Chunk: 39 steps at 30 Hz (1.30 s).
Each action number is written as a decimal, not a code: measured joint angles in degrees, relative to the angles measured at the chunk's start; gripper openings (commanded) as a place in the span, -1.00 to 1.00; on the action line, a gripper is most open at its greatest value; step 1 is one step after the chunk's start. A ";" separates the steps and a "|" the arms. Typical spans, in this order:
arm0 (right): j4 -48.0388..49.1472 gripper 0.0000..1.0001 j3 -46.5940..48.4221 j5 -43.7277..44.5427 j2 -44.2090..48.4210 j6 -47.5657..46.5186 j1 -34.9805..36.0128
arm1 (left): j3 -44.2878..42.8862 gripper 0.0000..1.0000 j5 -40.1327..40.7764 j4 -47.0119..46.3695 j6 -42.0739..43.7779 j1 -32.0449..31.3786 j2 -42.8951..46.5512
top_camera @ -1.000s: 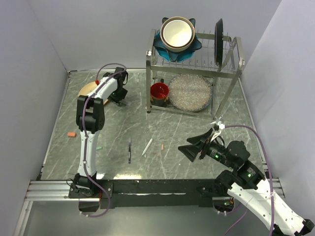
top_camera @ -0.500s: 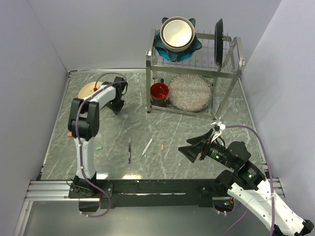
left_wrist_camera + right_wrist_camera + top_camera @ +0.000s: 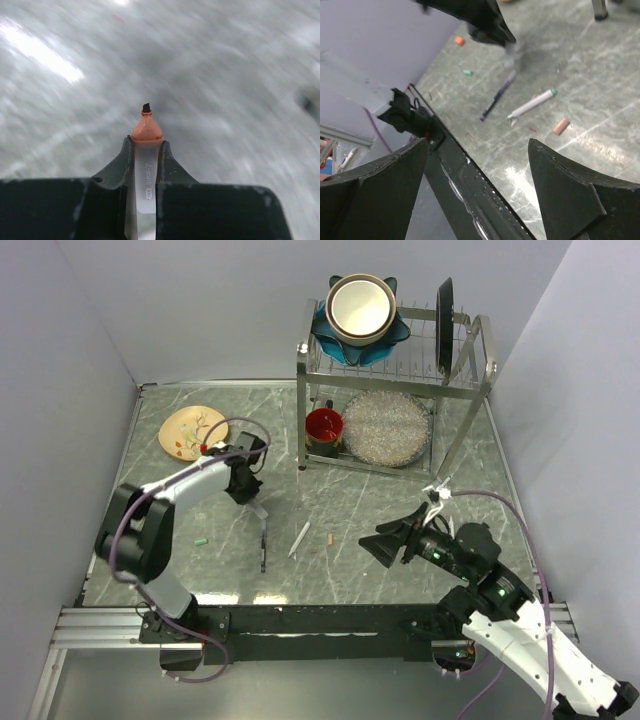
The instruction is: Insert the pens into the pen caps
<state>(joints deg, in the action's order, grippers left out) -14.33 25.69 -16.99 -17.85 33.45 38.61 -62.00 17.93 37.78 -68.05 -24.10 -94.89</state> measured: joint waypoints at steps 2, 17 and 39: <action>1.31 0.77 -0.42 0.02 -2.78 0.33 0.22 | 0.70 -0.98 -0.07 -0.42 0.17 -2.82 4.39; 16.70 0.60 7.04 2.54 -39.39 1.86 10.67 | 14.97 -0.98 -10.27 -12.02 5.01 -11.23 26.23; 18.88 -0.25 28.76 3.04 -67.34 3.65 15.56 | 19.37 -0.98 -12.50 -17.11 7.41 -13.79 40.48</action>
<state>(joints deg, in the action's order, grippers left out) 4.56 54.46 -13.96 -85.19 37.10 54.17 -42.63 5.43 20.67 -60.64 -37.89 -54.41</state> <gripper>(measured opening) 0.609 0.157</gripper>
